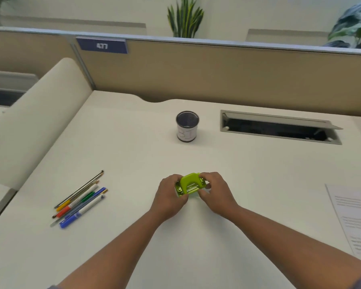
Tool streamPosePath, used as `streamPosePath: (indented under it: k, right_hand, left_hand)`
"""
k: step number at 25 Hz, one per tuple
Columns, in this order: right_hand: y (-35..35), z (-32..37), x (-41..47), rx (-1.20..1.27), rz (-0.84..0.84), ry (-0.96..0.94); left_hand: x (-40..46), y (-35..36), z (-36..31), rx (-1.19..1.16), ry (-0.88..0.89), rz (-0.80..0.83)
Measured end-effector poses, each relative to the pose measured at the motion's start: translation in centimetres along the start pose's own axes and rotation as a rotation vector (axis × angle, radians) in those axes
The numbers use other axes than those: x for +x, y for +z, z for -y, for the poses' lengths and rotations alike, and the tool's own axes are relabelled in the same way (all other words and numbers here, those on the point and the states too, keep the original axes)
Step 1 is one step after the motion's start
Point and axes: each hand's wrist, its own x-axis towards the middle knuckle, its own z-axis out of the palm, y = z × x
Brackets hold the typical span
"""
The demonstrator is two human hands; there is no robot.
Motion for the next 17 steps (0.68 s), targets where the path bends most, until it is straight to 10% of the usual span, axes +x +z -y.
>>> streamPosePath:
  k: [17]
  right_hand:
    - [-8.3, -9.4, 0.5, 0.033, -0.273, 0.268]
  left_hand:
    - [9.5, 9.3, -9.1, 0.137, 0.294, 0.279]
